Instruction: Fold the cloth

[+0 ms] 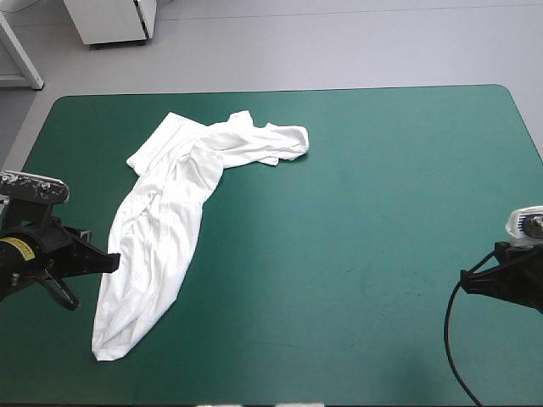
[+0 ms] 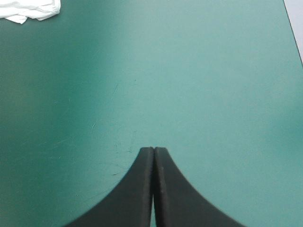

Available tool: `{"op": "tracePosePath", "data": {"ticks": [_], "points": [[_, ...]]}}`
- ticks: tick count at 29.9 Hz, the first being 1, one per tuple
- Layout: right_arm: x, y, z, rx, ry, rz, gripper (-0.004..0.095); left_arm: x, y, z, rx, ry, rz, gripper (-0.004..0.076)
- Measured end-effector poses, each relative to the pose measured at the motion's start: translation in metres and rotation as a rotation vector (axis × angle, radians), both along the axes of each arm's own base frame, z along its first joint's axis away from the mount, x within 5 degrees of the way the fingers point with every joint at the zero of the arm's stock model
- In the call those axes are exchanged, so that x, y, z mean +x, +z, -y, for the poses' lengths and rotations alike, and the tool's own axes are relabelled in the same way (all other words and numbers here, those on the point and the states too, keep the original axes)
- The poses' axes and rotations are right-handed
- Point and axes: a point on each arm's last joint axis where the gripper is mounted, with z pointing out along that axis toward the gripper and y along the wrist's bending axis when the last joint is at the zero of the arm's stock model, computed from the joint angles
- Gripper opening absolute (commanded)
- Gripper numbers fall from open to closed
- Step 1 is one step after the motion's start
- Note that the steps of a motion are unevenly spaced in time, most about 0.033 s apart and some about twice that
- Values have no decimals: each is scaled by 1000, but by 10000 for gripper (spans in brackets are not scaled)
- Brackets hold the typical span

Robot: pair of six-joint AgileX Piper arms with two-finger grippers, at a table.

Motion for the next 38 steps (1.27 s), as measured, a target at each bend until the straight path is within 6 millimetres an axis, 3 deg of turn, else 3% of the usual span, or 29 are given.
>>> {"op": "tracePosePath", "data": {"ticks": [5, 10, 15, 19, 22, 26, 29, 38], "points": [[0, 0, -1, 11, 6, -3, -17, 1, 9, 4, -30, -35, 17, 302], [2, -1, -1, 11, 11, -11, -17, 21, 33, 10, -45, -53, 57, 349], [2, -1, -2, 10, 13, -11, -17, 69, 53, 19, -18, -81, 65, 363], [2, -1, -2, 10, 13, -7, -17, 111, 52, 28, 2, -103, 35, 471], [3, 0, -2, 10, 13, 1, -17, 145, 36, 35, 13, -106, -30, 475], [3, 0, -2, 10, 13, 4, -17, 190, -1, 44, 34, -101, -151, 408], [3, 0, -2, 11, 13, 4, -17, 217, -26, 49, 51, -97, -204, 405], [4, 0, -2, 11, 13, 2, -17, 281, -105, 57, 51, -78, -374, 405]]}}
